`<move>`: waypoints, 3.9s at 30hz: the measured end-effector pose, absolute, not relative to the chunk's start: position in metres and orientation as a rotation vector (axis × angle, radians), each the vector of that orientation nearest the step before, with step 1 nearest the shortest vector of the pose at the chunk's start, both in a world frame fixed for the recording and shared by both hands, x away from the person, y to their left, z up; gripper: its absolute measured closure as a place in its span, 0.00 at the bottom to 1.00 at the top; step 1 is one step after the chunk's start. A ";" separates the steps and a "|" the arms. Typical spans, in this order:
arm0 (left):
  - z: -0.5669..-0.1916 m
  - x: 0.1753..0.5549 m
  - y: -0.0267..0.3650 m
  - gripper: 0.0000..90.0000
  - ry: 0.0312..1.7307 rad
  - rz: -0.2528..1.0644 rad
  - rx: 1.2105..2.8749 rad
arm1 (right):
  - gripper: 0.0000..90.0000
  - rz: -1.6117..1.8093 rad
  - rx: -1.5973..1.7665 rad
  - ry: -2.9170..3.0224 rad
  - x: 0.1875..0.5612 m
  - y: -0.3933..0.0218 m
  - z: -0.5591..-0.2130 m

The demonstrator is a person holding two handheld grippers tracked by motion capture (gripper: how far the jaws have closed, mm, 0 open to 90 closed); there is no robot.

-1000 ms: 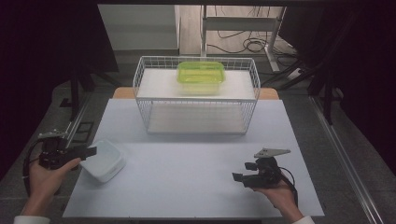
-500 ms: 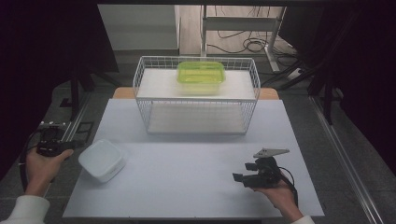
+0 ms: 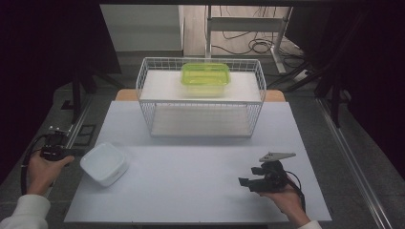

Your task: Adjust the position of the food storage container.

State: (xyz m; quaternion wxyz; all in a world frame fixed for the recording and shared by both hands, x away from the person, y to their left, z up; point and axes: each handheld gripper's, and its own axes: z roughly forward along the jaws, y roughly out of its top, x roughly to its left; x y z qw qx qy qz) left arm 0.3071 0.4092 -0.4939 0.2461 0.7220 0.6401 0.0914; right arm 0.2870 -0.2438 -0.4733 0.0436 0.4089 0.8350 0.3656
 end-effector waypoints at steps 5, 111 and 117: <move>-0.495 0.305 0.406 1.00 1.699 0.219 1.988 | 0.30 1.118 1.240 2.556 0.286 -0.241 -0.474; -0.480 0.259 0.179 0.40 1.308 -0.068 1.909 | 0.22 1.163 1.319 2.531 0.284 -0.242 -0.471; -0.479 0.258 0.184 0.35 1.296 -0.070 1.907 | 0.21 1.179 1.303 2.558 0.282 -0.238 -0.473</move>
